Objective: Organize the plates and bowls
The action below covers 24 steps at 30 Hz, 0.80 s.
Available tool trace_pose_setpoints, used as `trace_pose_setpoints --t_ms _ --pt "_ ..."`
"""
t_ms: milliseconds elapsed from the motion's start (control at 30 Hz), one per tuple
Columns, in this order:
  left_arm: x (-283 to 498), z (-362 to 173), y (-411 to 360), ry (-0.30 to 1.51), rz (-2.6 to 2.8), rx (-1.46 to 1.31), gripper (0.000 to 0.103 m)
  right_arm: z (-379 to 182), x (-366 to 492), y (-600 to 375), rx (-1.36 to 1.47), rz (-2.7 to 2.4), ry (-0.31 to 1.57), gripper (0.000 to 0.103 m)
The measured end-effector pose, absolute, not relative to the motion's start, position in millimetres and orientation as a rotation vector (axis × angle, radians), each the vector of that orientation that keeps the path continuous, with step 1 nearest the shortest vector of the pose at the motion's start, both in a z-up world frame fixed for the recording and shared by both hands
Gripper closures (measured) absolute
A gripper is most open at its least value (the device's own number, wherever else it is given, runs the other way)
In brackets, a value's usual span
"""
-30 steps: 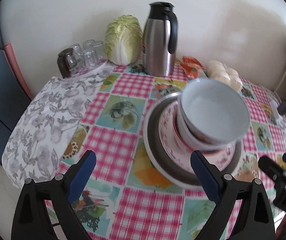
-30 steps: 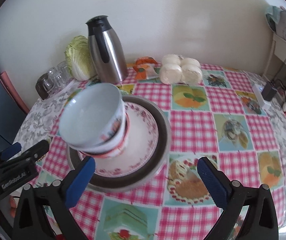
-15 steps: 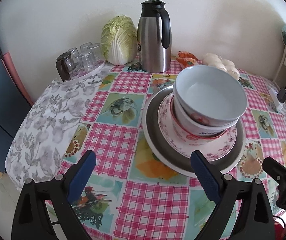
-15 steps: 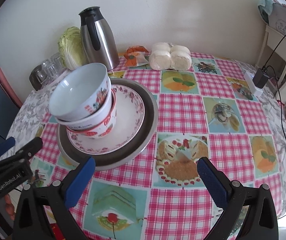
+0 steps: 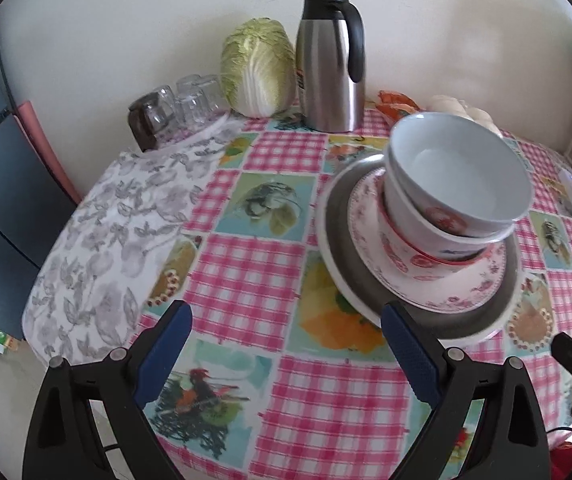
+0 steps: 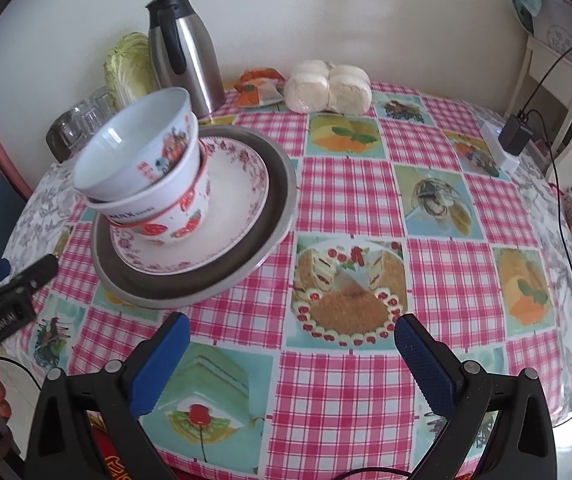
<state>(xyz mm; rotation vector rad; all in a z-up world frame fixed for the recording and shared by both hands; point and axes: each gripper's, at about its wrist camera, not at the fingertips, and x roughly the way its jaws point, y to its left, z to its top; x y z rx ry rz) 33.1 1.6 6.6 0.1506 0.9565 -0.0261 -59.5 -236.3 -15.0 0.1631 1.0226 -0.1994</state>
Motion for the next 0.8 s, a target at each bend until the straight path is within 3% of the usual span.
trace_pose_setpoints --t_ms 267,800 --pt "41.6 -12.9 -9.2 0.954 -0.080 0.272 0.007 -32.5 -51.1 -244.4 0.219 -0.193 1.076 0.000" --pt "48.0 -37.0 -13.6 1.047 -0.176 0.223 0.007 -43.4 -35.3 -229.1 0.151 -0.166 1.049 0.000"
